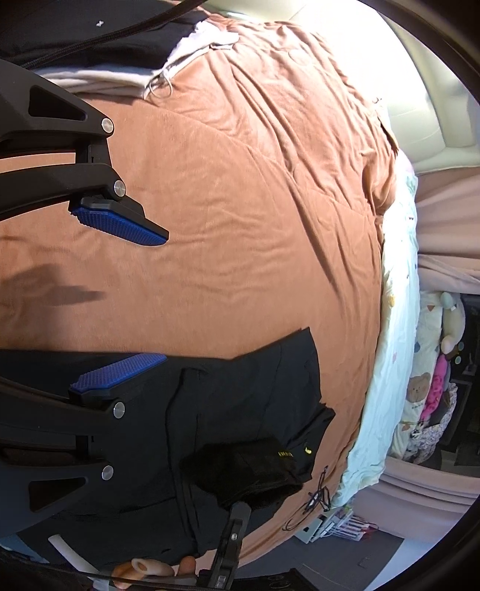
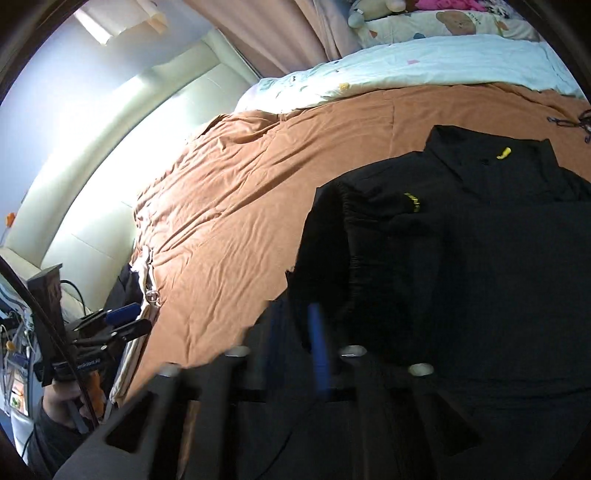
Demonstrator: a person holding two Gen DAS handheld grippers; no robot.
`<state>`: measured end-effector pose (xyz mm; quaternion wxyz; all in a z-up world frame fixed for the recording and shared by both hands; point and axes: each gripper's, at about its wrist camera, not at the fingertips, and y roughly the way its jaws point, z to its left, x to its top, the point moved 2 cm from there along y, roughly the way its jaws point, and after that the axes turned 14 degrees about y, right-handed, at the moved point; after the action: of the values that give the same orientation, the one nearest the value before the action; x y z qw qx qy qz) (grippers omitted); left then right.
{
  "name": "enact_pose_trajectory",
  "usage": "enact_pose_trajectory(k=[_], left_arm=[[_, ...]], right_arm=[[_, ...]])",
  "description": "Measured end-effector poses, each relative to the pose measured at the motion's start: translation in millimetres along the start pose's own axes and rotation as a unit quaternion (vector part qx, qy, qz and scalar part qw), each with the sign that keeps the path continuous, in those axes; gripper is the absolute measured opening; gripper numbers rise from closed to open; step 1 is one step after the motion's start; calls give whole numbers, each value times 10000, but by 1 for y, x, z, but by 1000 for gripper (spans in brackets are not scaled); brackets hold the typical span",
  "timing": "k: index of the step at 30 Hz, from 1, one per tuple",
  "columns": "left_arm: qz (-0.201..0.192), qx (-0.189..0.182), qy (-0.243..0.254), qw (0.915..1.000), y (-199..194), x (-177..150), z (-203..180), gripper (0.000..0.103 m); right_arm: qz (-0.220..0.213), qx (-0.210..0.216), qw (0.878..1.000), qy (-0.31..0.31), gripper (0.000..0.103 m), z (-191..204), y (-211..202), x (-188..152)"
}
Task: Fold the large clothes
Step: 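Grasp the folded sleeve cuff with the right gripper and fold it along the body, then open the right gripper and lift it away from the shirt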
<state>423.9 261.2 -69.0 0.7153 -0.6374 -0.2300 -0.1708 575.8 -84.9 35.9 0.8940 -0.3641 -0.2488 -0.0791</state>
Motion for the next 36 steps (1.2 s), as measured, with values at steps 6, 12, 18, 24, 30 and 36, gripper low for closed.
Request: enact_pose_trajectory(k=[6,12,18,24,30,36], left_arm=[[41,-201,98,9997,16,10,-26,62],[84,-358,211,9991,29,15,-47,62],[138,-259,308,9991,29,9,-45,62],[153,-67,56,9998,16,0,-13,62],[133,1,-172,9998,2,-10,10,62],[49,-98,-184,9998,-4,-8,4,62]], right_arm=[[-269,-209,9992,199,95,-27,-27,-7],[-403,-130,9978,509,95,-51,-47,-13],[-246,118,9972,702,95,-43,-25,-18],[14,597,9979,246,95,35,9,-32],[175,929,9953,-197,95,110,15,-44],[-89,835,9956,-410,95,108,-12,-47]])
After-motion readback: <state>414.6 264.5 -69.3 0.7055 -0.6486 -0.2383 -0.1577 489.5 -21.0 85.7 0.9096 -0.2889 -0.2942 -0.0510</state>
